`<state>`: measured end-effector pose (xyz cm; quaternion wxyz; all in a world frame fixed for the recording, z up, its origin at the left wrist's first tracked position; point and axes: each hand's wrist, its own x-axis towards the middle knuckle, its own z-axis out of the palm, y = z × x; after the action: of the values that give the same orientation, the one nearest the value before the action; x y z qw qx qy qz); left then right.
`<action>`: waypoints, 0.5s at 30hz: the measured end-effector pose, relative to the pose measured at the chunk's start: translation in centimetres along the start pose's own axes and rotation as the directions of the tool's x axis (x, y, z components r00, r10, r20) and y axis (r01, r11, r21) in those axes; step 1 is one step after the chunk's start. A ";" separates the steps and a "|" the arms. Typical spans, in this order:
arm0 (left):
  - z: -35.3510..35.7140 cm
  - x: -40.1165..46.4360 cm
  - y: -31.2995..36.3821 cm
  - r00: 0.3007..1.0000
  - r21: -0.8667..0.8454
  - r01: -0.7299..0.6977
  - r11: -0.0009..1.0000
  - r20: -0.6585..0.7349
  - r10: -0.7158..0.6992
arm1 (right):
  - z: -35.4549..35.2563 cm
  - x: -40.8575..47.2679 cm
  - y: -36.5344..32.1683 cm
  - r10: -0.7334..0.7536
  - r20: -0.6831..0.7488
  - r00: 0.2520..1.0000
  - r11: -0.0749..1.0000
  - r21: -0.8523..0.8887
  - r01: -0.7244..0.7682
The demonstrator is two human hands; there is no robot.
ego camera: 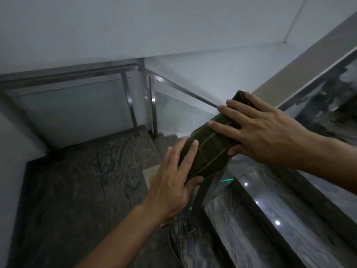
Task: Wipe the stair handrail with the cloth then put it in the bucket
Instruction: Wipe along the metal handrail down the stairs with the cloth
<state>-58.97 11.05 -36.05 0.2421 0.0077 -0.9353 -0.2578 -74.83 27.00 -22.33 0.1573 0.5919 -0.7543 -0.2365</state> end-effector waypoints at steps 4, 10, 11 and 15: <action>-0.4 -0.3 -1.6 0.996 -0.057 -0.078 0.995 0.036 0.080 | -0.2 -0.3 -1.1 0.060 0.077 0.995 0.998 0.002 -0.061; -0.1 -0.7 -2.4 0.994 -0.173 -0.109 0.979 -0.027 0.106 | -1.3 -0.2 -2.9 0.149 0.162 0.975 0.989 -0.002 -0.151; -0.1 -0.9 -2.5 0.996 -0.203 -0.091 0.975 -0.008 0.091 | -1.5 -0.2 -3.5 0.172 0.173 0.970 0.985 0.002 -0.175; -0.5 -1.9 -4.0 0.984 -0.355 -0.095 0.930 0.107 0.142 | -2.4 0.3 -7.1 0.287 0.207 0.935 0.954 0.031 -0.300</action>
<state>-57.48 7.63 -38.43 0.1930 -0.1088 -0.8875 -0.4040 -67.87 24.95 -24.16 0.0959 0.4505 -0.8531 -0.2452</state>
